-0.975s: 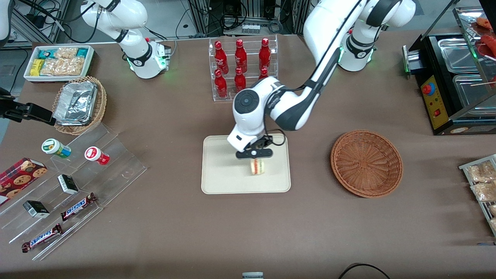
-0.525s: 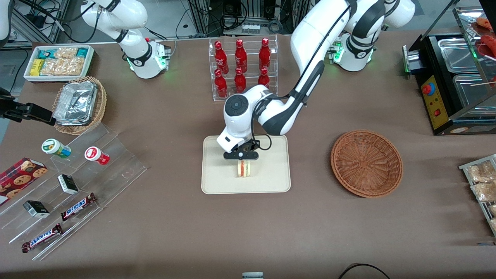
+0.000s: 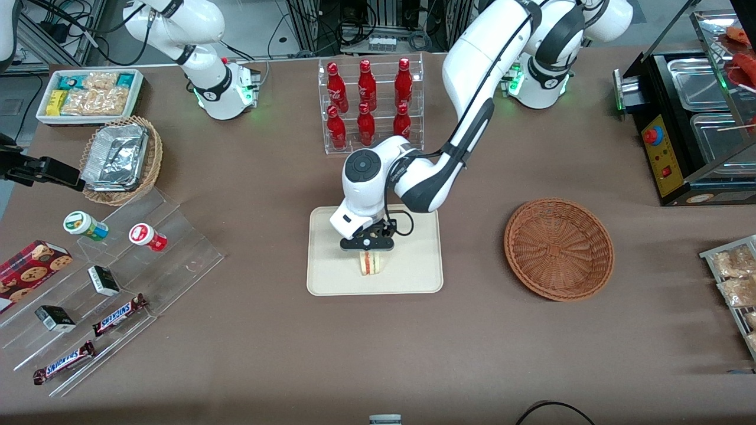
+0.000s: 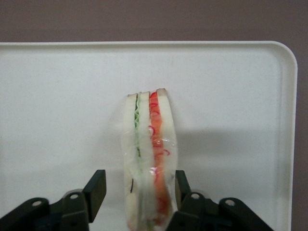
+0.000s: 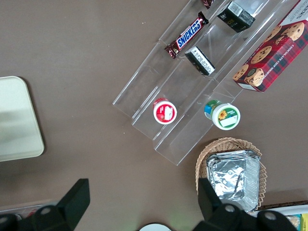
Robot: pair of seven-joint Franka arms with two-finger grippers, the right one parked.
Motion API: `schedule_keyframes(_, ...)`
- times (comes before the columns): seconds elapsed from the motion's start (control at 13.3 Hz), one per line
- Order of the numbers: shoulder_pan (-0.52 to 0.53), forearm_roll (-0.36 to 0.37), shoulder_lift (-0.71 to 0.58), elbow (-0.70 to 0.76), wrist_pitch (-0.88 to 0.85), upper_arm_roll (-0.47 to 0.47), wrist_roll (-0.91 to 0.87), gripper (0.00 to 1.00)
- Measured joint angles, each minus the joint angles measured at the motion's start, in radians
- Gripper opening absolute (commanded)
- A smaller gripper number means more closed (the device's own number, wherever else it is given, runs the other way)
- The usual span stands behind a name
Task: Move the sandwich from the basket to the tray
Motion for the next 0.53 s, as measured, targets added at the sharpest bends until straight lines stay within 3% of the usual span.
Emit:
schedule_keyframes(0.3, 0.022, -0.049, -0.152, 0.032, -0.229, 0.020, -0.063, 0.99)
schedule_keyframes(0.53, 0.111, -0.053, -0.320, 0.032, -0.464, 0.028, -0.081, 0.99)
